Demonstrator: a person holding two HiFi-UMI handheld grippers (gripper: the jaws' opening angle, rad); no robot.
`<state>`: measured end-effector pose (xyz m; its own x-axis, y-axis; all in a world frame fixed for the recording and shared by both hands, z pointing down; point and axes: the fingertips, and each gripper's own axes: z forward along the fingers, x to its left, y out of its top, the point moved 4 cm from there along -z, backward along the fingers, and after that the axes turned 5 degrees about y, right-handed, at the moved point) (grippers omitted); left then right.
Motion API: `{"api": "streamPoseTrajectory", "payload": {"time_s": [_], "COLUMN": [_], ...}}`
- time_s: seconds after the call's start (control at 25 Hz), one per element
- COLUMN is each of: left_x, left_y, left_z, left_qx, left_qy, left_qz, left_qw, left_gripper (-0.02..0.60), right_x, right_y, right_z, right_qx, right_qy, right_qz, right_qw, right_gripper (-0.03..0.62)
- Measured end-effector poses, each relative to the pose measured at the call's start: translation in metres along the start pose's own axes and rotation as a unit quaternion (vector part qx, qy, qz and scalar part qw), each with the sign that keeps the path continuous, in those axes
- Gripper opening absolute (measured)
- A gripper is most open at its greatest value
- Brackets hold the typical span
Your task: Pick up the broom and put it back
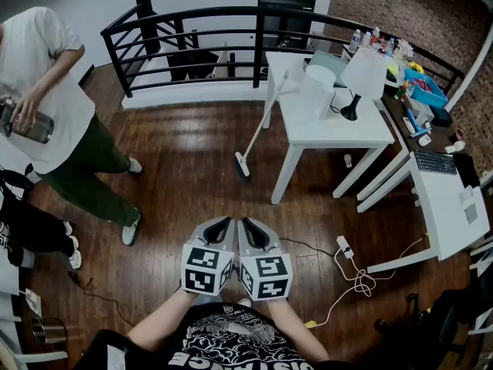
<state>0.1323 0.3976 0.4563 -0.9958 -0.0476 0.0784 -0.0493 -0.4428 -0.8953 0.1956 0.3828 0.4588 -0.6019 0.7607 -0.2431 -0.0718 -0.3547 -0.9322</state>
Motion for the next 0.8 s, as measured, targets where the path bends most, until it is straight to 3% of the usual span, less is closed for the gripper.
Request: {"api": "streamPoseTrajectory", "payload": {"time_s": [0.32,0.8], "left_x": [0.026,0.108], "left_y": [0.013,0.064], "left_z": [0.039,0.139], "left_qx": [-0.002,0.005], "left_qy": [0.0,-0.014], "left_qz": [-0.014,-0.029], "left_qw": [0.9999,0.9995], "left_gripper": [0.021,0.038], "right_x": [-0.02,-0.063], "right_y": [0.01,0.054], "right_z": [0.043,0.167], "right_qx": [0.008,0.02], "right_qy": [0.0,-0.012], "right_qz": [-0.008,-0.009], "right_qw": [1.0,1.0], "right_gripper": [0.003,0.009]}}
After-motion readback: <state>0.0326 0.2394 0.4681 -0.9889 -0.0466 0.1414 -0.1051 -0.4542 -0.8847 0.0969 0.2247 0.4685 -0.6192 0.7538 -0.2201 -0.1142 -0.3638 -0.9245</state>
